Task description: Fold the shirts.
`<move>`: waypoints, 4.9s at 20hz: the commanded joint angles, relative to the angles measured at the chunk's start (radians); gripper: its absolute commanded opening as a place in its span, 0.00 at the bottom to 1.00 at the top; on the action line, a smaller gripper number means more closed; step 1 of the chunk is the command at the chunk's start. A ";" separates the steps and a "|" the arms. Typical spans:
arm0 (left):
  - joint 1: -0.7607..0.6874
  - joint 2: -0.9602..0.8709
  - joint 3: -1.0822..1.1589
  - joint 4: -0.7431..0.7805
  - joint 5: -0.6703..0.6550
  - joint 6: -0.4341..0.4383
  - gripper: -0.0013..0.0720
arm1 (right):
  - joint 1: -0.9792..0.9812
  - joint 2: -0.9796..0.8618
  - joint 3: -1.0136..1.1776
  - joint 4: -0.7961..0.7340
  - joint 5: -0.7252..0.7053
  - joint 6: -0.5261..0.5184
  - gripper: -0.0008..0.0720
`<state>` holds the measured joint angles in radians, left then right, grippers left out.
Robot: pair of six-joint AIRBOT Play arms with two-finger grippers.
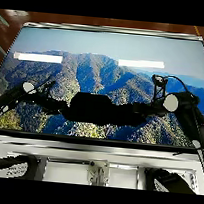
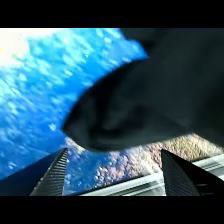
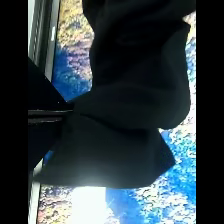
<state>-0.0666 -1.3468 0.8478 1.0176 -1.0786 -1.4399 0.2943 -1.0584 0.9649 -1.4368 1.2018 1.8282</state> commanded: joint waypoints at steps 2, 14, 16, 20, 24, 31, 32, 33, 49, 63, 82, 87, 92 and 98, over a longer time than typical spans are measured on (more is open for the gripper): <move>0.098 -0.054 -0.004 -0.099 -0.062 0.095 1.00 | 0.000 -0.079 0.001 -0.002 -0.031 -0.009 0.10; -0.030 -0.177 -0.003 -0.306 0.034 0.158 0.06 | 0.000 -0.098 0.001 -0.001 -0.042 -0.008 0.10; 0.002 -0.049 0.031 -0.294 0.035 0.156 0.06 | 0.000 -0.059 0.007 -0.003 -0.050 -0.016 0.10; 0.102 0.310 0.237 -0.269 0.044 0.166 0.06 | 0.000 0.111 0.122 -0.045 -0.122 -0.095 0.10; 0.180 0.578 0.602 -0.266 0.168 0.171 0.06 | 0.000 0.315 0.351 -0.105 -0.262 -0.079 0.10; 0.294 0.669 0.938 -0.043 0.192 0.029 0.06 | 0.000 0.474 0.543 -0.155 -0.143 0.038 0.10; 0.295 0.668 0.938 -0.041 0.158 0.029 0.06 | 0.000 0.478 0.544 -0.156 -0.144 0.038 0.10; 0.295 0.659 0.937 -0.040 0.116 0.029 0.06 | 0.000 0.478 0.544 -0.162 -0.150 0.038 0.10; 0.294 0.471 0.175 0.090 0.050 -0.006 0.06 | -0.053 -0.158 0.543 -0.492 -0.245 0.064 0.10; 0.269 -0.075 0.201 -0.109 0.174 -0.005 0.68 | -0.161 -0.597 0.544 0.150 -0.495 0.043 0.65; 0.466 -0.064 -0.219 -0.183 -0.124 0.225 0.91 | -0.651 -0.379 0.315 0.280 0.132 -0.328 0.93; 0.360 -0.103 -0.218 -0.234 -0.037 0.212 0.91 | -0.651 -0.379 0.315 0.279 0.117 -0.333 0.93; 0.330 -0.117 -0.216 -0.309 0.020 0.198 0.07 | -0.645 -0.401 0.280 0.280 0.114 -0.335 0.93; 0.331 0.000 -0.215 -0.299 0.020 0.243 0.06 | -0.578 -0.563 0.220 0.380 0.034 -0.370 0.93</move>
<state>0.2672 -1.4017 0.6315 0.7258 -1.0534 -1.2163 -0.3161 -1.5532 1.2007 -1.1046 1.2881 1.4696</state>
